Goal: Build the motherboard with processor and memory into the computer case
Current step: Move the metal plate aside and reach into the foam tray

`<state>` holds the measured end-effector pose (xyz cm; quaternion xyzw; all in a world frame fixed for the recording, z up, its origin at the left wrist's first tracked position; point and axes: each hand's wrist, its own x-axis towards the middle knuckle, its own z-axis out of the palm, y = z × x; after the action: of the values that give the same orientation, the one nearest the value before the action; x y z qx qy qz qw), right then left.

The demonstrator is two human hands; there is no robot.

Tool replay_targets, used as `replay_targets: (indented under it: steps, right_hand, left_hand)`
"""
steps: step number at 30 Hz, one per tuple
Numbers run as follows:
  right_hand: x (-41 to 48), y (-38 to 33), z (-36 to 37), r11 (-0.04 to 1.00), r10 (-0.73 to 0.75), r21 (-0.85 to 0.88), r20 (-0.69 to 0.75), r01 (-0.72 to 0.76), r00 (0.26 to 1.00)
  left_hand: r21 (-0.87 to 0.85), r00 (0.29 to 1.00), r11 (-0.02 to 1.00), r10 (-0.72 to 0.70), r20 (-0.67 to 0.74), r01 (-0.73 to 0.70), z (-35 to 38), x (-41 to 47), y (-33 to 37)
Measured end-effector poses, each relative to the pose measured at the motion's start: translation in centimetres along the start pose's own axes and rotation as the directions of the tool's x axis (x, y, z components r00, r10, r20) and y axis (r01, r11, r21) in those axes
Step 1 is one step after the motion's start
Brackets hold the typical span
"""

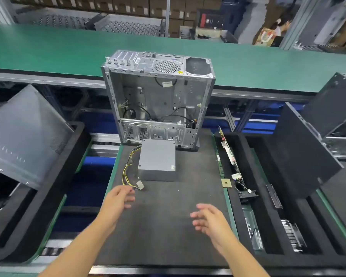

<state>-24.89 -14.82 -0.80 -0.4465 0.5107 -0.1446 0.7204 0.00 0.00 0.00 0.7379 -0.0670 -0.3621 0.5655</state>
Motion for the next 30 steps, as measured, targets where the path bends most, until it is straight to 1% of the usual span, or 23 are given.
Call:
replay_targets:
  steps: [1, 3, 5, 7, 9, 11, 13, 14, 15, 17, 18, 19, 20, 21, 23, 24, 25, 26, 27, 28, 30]
  right_hand:
    - [1.0, -0.6, 0.7, 1.0, -0.01, -0.018, 0.0, 0.01, 1.0]
    - [2.9, -2.5, 2.4, 0.999, -0.028, -0.031, -0.002, 0.028, 1.0]
    - [4.9, -5.0, 4.9, 0.998, -0.041, -0.04, -0.005, 0.041, 0.999]
    - [7.0, -6.7, 7.2, 0.996, -0.035, -0.085, -0.01, 0.034, 0.999]
    - [9.2, -7.7, 9.1, 0.985, -0.04, -0.166, -0.011, 0.038, 0.999]
    - [11.1, -8.4, 10.6, 0.953, -0.066, -0.298, -0.041, 0.051, 0.997]
    - [12.7, -8.8, 11.6, 0.904, -0.097, -0.423, -0.068, 0.059, 0.993]
    - [13.5, -8.9, 12.0, 0.887, -0.1, -0.458, -0.074, 0.055, 0.992]
    - [14.3, -8.8, 12.3, 0.879, -0.085, -0.475, -0.081, 0.037, 0.993]
    - [15.5, -8.4, 12.7, 0.886, -0.038, -0.464, -0.08, -0.003, 0.996]
    - [16.0, -8.1, 12.7, 0.894, -0.027, -0.449, -0.07, -0.007, 0.997]
    - [16.4, -7.6, 12.6, 0.898, -0.035, -0.44, -0.055, 0.007, 0.998]
    - [16.5, -7.3, 12.5, 0.901, -0.058, -0.433, -0.042, 0.035, 0.997]
    - [16.6, -7.0, 12.5, 0.906, -0.087, -0.418, -0.03, 0.067, 0.996]
    - [16.5, -6.6, 12.5, 0.921, -0.132, -0.372, -0.016, 0.117, 0.991]
    - [16.3, -6.5, 12.5, 0.926, -0.151, -0.353, -0.017, 0.135, 0.988]
    - [16.0, -6.3, 12.4, 0.93, -0.169, -0.335, -0.023, 0.152, 0.985]
    - [15.6, -6.0, 12.1, 0.933, -0.191, -0.316, -0.023, 0.174, 0.981]
    - [15.1, -5.6, 11.8, 0.934, -0.22, -0.293, -0.019, 0.205, 0.975]
    - [14.5, -5.2, 11.3, 0.934, -0.255, -0.261, -0.014, 0.243, 0.967]
    - [13.2, -4.0, 10.1, 0.942, -0.311, -0.142, -0.02, 0.305, 0.95]
  left_hand:
    - [0.042, 0.999, 0.999, 0.035, -0.037, -0.034, 0.0, 1.2, 0.5]
    - [0.114, 0.996, 0.991, 0.072, -0.058, -0.065, -0.1, 3.8, 1.8]
    - [0.133, 0.997, 0.989, 0.065, -0.032, -0.06, 0.5, 6.8, 3.8]
    - [0.165, 0.999, 0.985, 0.045, 0.009, -0.046, 1.6, 9.5, 4.9]
    - [0.234, 0.999, 0.972, 0.031, 0.01, -0.033, 2.3, 11.8, 5.6]
    - [0.366, 0.999, 0.93, 0.044, -0.01, -0.037, 2.5, 13.7, 6.0]
    - [0.511, 0.998, 0.857, 0.054, 0.034, -0.064, 2.5, 15.3, 6.2]
    - [0.565, 0.997, 0.822, 0.05, 0.064, -0.078, 2.6, 15.9, 6.3]
    - [0.638, 0.995, 0.764, 0.065, 0.072, -0.097, 3.0, 16.4, 6.3]
    - [0.823, 0.985, 0.555, 0.169, 0.029, -0.12, 4.0, 16.6, 6.0]
    - [0.878, 0.973, 0.461, 0.23, 0.02, -0.127, 4.6, 16.4, 5.8]
    - [0.897, 0.964, 0.42, 0.265, 0.023, -0.137, 5.2, 16.2, 5.5]
    - [0.895, 0.965, 0.424, 0.262, 0.024, -0.138, 5.6, 16.2, 5.3]
    - [0.882, 0.973, 0.454, 0.23, 0.024, -0.128, 5.8, 16.2, 5.3]
    - [0.835, 0.99, 0.543, 0.137, 0.017, -0.089, 6.1, 16.2, 5.2]
    - [0.8, 0.993, 0.594, 0.114, 0.017, -0.082, 6.2, 16.0, 5.1]
    - [0.751, 0.992, 0.653, 0.128, 0.018, -0.098, 6.5, 15.6, 4.8]
    - [0.682, 0.983, 0.717, 0.183, 0.016, -0.144, 6.8, 15.0, 4.3]
    - [0.598, 0.964, 0.77, 0.267, 0.013, -0.221, 7.2, 14.2, 3.8]
    - [0.513, 0.933, 0.799, 0.359, 0.008, -0.312, 7.6, 13.3, 3.3]
    - [0.4, 0.867, 0.794, 0.498, 0.002, -0.457, 8.7, 11.5, 2.8]
